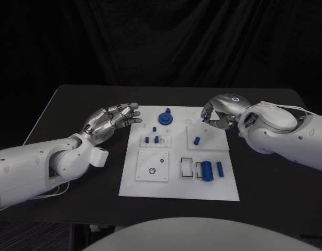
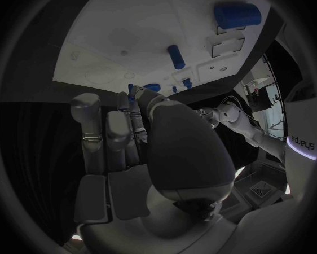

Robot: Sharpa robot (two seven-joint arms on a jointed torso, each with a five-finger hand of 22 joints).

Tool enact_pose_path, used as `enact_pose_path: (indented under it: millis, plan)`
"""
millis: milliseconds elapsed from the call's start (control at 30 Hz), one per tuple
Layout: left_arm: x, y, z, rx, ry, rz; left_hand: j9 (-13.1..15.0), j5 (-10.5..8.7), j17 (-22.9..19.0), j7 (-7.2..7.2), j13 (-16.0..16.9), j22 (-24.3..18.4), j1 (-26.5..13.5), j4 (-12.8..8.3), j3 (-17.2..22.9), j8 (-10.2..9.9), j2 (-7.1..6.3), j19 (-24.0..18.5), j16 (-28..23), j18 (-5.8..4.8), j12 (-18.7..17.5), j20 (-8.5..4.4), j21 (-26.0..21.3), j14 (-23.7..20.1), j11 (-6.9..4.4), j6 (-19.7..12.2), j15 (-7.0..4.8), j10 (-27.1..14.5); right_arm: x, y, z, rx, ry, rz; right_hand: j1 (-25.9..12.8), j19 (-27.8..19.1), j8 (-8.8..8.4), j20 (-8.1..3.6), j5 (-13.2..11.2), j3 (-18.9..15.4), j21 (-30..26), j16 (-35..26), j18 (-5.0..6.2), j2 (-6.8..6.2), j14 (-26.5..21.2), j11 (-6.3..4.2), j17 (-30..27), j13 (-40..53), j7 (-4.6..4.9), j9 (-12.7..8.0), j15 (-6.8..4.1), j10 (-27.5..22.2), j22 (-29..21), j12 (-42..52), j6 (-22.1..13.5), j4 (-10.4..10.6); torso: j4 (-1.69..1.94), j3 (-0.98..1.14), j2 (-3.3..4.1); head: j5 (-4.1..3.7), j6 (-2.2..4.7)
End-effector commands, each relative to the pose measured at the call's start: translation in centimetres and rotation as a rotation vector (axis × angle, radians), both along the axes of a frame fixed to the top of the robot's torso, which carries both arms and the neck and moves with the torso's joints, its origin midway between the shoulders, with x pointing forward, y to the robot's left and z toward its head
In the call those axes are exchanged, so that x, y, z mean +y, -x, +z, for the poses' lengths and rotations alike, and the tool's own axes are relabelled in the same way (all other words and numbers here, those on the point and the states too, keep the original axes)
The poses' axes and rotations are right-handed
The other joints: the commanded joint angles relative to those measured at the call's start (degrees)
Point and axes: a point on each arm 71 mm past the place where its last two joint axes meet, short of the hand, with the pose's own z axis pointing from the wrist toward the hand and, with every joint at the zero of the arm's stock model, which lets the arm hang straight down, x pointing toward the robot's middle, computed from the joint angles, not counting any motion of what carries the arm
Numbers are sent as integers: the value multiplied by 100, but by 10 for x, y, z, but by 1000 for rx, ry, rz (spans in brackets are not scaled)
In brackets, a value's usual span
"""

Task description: Assemble the parts on the task board

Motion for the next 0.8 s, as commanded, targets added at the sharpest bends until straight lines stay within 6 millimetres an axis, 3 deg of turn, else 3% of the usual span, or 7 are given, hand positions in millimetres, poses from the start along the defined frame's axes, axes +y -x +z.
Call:
enact_pose_path:
  millis: [33, 367, 700, 800]
  plan:
    - [-1, 0, 1, -11, 22, -2, -6, -19, 7, 43, 1, -8, -45, 35, -13, 27, 4, 28, 22, 33, 11, -2, 20, -1, 54, 8, 23, -6, 7, 7, 4, 1, -11, 15, -59, 62, 38, -4, -26, 13, 106, 68, -56, -10, 66, 2, 82, -13, -8, 24, -2, 67, 597, -32, 39, 32, -3, -6, -5, 34, -1]
    - [-3, 0, -1, -4, 20, -7, -6, -12, 5, 48, 1, -19, -26, 32, 11, 31, 29, 31, 12, 32, 12, -4, 18, -16, 66, 8, 18, -6, 43, 35, 4, 52, -38, 127, -40, 140, 34, -13, -90, 11, 329, 206, -88, -32, 136, -8, 257, -38, -15, 54, -11, 127, 641, -86, 50, 24, 0, 5, -3, 70, -1]
    - [-5, 0, -3, 5, 18, -11, -7, -4, 5, 52, 2, -29, -9, 29, 35, 34, 52, 32, 13, 31, 13, -4, 15, -23, 71, 11, 15, -6, 91, 53, -14, 62, -8, 258, -15, 173, 21, -17, -59, 19, 429, 318, -103, -42, 187, -4, 411, -57, -9, 68, -10, 141, 660, -134, 43, 6, -9, 13, 5, 191, -1]
    - [-5, 1, -4, 7, 18, -13, -8, -4, 5, 52, 2, -30, -7, 29, 37, 33, 54, 32, 9, 31, 13, -4, 15, -25, 72, 5, 15, -7, 102, 57, -19, 61, 8, 285, -13, 186, 17, -17, -54, 20, 470, 358, -108, -44, 205, -3, 461, -64, -8, 74, -9, 151, 667, -149, 43, 4, -13, 16, 0, 174, -1]
